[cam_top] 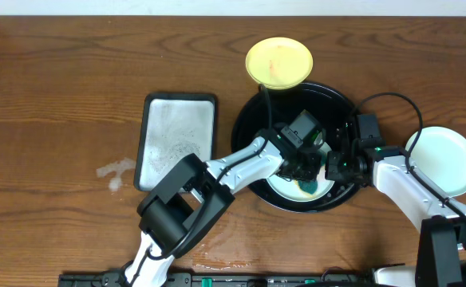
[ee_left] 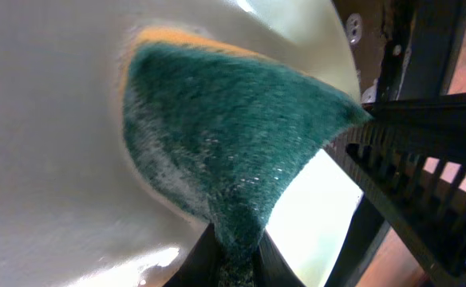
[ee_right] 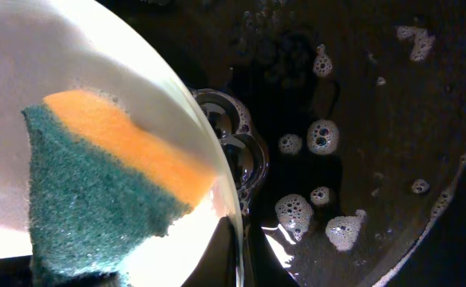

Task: Clean dirty plates on tray and stack at the side
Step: 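Scrub the tilted plate held by the right gripper with the left-held sponge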

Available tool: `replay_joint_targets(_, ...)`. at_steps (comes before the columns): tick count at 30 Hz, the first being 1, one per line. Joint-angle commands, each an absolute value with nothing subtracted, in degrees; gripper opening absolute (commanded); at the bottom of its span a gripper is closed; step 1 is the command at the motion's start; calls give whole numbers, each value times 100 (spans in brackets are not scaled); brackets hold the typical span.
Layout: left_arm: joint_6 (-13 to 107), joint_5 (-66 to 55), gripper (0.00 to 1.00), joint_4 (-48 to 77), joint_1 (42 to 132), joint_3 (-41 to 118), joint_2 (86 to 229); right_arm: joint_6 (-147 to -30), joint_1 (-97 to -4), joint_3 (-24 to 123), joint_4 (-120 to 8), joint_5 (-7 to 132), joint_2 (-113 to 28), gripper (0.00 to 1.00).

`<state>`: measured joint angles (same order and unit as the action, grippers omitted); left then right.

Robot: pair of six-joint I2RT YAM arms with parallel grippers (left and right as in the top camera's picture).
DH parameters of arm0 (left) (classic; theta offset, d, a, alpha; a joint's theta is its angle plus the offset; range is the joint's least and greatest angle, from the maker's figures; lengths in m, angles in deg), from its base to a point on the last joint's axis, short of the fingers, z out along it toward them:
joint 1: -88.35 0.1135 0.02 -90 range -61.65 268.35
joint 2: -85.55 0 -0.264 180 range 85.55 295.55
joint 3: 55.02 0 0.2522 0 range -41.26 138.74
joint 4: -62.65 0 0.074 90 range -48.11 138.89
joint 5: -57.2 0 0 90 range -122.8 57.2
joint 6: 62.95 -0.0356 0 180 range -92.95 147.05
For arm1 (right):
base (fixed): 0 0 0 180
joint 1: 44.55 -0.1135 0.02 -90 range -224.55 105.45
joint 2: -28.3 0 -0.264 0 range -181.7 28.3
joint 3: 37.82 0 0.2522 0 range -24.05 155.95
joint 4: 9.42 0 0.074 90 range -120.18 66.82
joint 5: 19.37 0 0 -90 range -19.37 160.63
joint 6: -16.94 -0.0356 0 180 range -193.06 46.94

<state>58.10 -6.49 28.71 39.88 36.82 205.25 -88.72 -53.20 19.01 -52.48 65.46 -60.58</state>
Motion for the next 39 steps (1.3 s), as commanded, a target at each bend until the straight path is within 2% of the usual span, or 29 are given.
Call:
replay_joint_targets(1, 5729, -907, 8, 2016, 4239, 3418, 21021, -8778, -5453, 1915, -5257, 6163, -6096, 1)
replay_joint_targets(6, 5732, -2905, 7, 724, 4856, 3689, 20805, -8778, -5451, 1915, -5254, 6177, -6096, 1)
replay_joint_targets(10, 5729, -3528, 7, 523, 5177, 3872, 20663, -8778, -5451, 1915, -5257, 6183, -6096, 1)
replay_joint_targets(14, 5738, -3213, 7, 667, 5181, 3870, 20663, -8778, -5451, 1915, -5259, 6183, -6096, 1)
replay_joint_targets(20, 5736, -1563, 7, 1526, 4928, 3870, 20665, -8778, -5453, 1915, -5270, 6181, -6096, 1)
replay_joint_targets(27, 5767, -628, 8, 2512, 4471, 3870, 20665, -8778, -5451, 1915, -5285, 6181, -6096, 1)
replay_joint_targets(34, 5863, -691, 11, 2665, 4189, 3868, 20744, -8778, -5451, 1915, -5355, 6181, -6096, 1)
replay_joint_targets(39, 5863, -1972, 7, 1974, 4440, 3870, 20761, -8778, -5453, 1915, -5420, 6181, -6096, 1)
